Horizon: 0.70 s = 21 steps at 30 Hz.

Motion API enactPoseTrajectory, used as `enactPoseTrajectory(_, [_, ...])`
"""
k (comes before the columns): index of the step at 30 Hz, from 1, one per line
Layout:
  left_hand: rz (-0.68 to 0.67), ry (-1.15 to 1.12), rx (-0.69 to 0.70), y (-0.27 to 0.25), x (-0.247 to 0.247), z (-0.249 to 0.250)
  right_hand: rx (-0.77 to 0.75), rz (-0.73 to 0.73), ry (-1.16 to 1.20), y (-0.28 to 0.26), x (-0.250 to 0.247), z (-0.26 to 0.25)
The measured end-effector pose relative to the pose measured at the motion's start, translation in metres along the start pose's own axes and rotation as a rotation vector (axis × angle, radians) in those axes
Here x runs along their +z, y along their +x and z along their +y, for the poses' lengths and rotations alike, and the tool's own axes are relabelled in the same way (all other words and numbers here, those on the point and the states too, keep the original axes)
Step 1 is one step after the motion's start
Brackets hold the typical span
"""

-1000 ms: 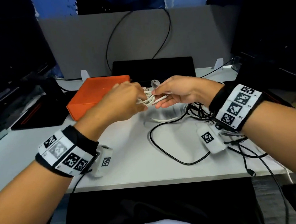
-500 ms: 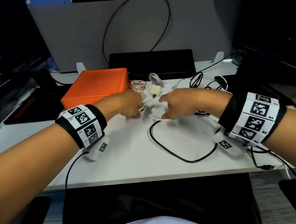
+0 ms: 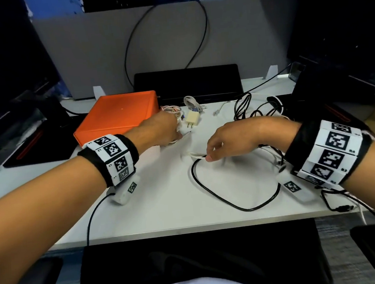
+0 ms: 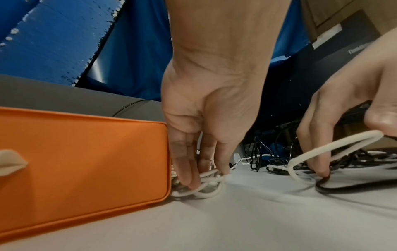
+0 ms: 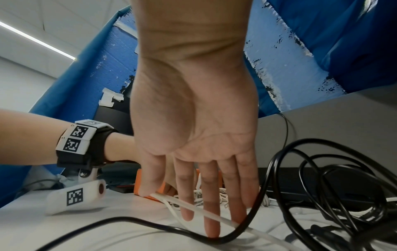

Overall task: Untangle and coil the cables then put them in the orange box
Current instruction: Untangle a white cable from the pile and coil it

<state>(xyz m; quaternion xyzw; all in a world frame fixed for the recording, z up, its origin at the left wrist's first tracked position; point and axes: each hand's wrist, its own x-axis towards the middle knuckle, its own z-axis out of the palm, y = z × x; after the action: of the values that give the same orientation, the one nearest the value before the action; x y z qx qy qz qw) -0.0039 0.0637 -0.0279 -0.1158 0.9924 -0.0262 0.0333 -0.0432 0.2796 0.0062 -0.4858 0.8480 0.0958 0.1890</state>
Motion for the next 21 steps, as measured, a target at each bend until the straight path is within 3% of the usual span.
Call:
enactPoseTrajectory(3, [0.04,-0.029,-0.029,-0.002,-0.005,-0.006,-0.007,0.003,0.004,-0.001,-0.001,0.002])
enactPoseTrajectory(8, [-0.006,-0.124,-0.043,-0.01,-0.014,-0.015,-0.003,0.016,0.016,0.001,-0.003,0.006])
enactPoseTrajectory(16, [0.032,-0.056,0.044,-0.017,0.002,-0.019,-0.017,0.0,0.007,0.004,-0.005,0.004])
enactPoseTrajectory(21, [-0.009,0.031,0.118,-0.002,0.015,-0.02,0.011,0.163,0.014,0.027,-0.014,-0.007])
